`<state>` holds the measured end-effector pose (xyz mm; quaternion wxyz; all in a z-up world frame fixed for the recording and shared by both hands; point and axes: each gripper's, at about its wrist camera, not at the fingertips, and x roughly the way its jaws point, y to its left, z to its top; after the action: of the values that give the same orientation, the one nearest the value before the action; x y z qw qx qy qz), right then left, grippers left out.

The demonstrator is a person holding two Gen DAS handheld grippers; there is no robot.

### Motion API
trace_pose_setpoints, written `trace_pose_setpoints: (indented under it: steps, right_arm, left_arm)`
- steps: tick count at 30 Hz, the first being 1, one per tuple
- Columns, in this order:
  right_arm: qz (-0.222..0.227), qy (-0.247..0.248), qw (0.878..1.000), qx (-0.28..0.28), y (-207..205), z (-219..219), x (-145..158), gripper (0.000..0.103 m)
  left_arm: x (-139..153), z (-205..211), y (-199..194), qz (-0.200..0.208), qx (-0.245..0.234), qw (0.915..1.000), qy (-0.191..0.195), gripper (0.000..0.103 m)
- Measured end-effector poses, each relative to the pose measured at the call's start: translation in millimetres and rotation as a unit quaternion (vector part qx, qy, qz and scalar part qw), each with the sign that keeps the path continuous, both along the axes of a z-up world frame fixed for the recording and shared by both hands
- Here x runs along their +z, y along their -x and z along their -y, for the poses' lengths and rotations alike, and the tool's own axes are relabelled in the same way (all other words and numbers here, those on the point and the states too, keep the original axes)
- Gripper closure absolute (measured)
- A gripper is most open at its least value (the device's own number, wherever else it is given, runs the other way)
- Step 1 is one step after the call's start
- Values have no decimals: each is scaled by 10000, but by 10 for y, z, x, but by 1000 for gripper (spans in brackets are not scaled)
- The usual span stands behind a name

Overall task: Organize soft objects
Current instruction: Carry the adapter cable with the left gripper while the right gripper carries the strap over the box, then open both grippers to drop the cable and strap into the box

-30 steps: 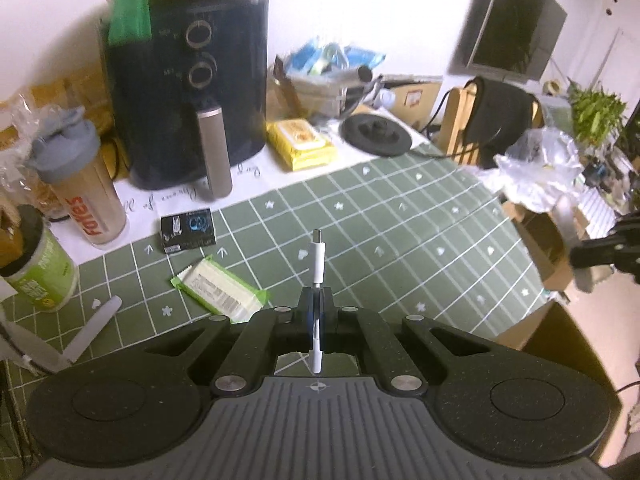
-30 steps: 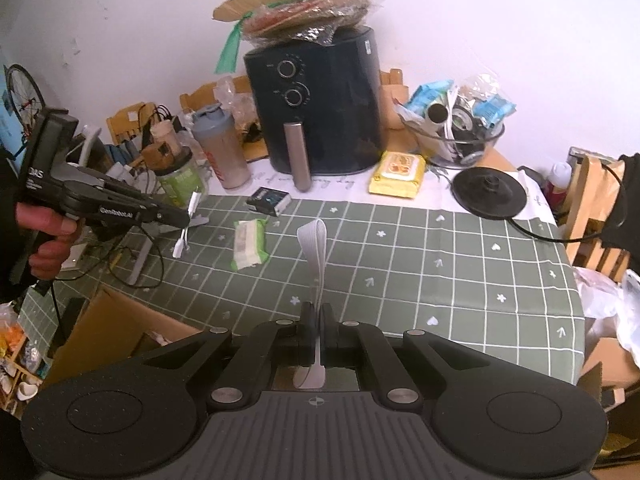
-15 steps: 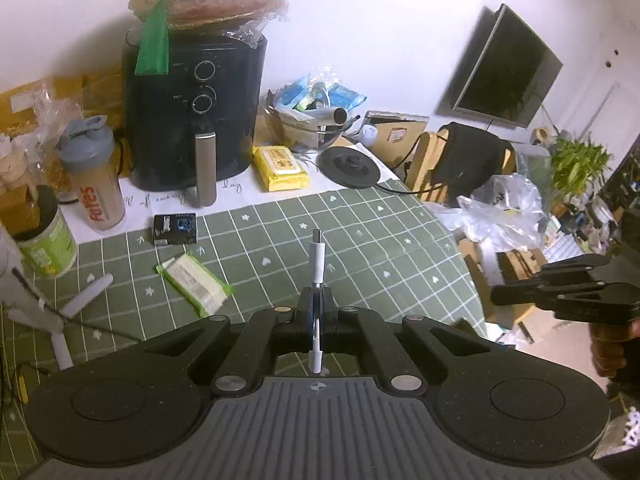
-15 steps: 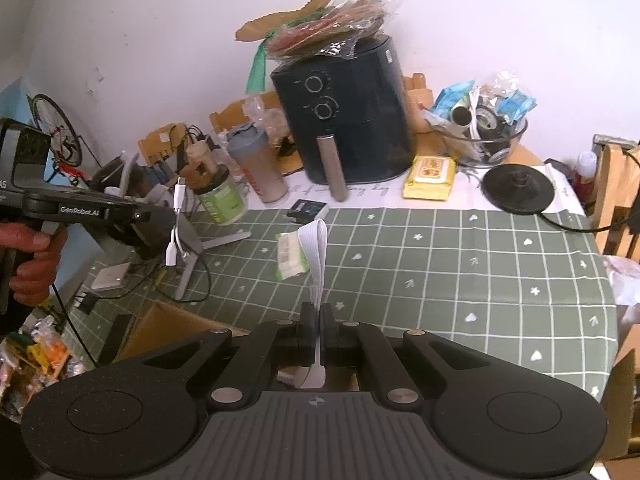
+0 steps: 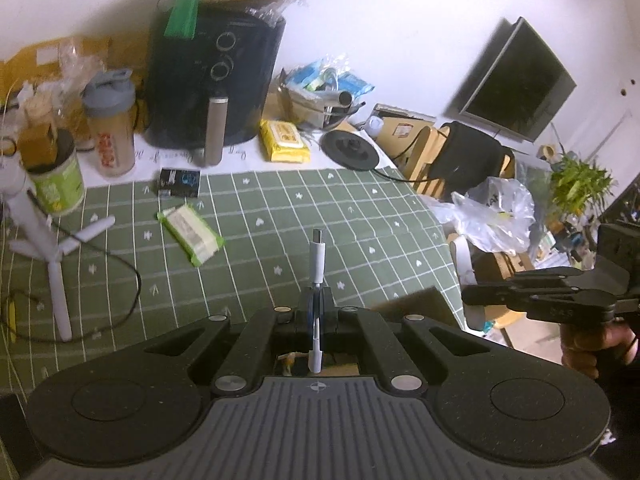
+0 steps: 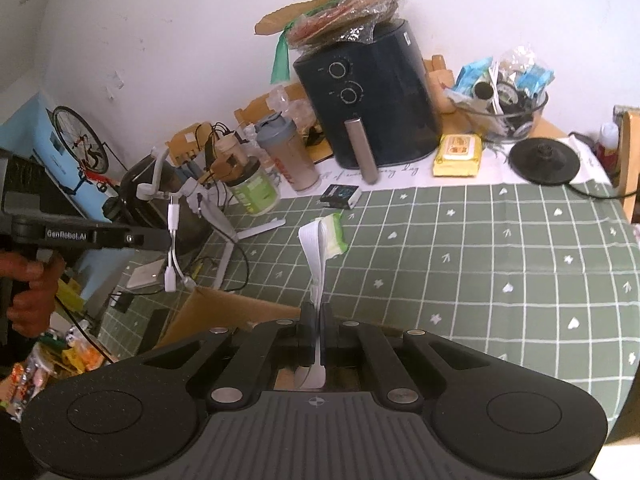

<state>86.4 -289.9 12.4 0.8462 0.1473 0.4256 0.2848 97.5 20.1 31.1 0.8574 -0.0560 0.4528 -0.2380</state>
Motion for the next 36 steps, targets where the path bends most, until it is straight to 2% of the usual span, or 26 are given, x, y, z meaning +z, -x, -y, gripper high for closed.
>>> trace_pose_setpoints:
  steps: [20, 22, 24, 25, 26, 28, 31, 36]
  right_arm:
    - [-484, -17, 9985, 239, 221, -147, -130, 96]
    - [-559, 176, 9978, 323, 230, -192, -156, 93]
    - [-512, 388, 9973, 366, 259, -226, -176, 66]
    - [-455, 445, 9973, 370, 279, -241, -176, 37]
    - [-343, 496, 9976, 345, 309, -245, -163, 18]
    - [-165, 514, 9980, 343, 357, -237, -133, 11]
    - [-131, 590, 9977, 298, 376, -211, -137, 5]
    - [-139, 790, 9964, 259, 397, -178, -169, 3]
  left_arm:
    - [-251, 41, 343, -896, 294, 9955, -82, 100]
    - [-293, 52, 365, -923, 362, 9949, -211, 92]
    - [-316, 73, 380, -934, 423, 9940, -371, 60]
    - [-317, 84, 398, -888, 435, 9941, -448, 56]
    - [-311, 99, 421, -810, 438, 9944, -526, 55]
    - [-309, 126, 452, -743, 424, 9941, -664, 54]
    - [-312, 155, 489, -642, 492, 9930, -865, 54]
    - [-306, 127, 520, -571, 701, 9914, -946, 54]
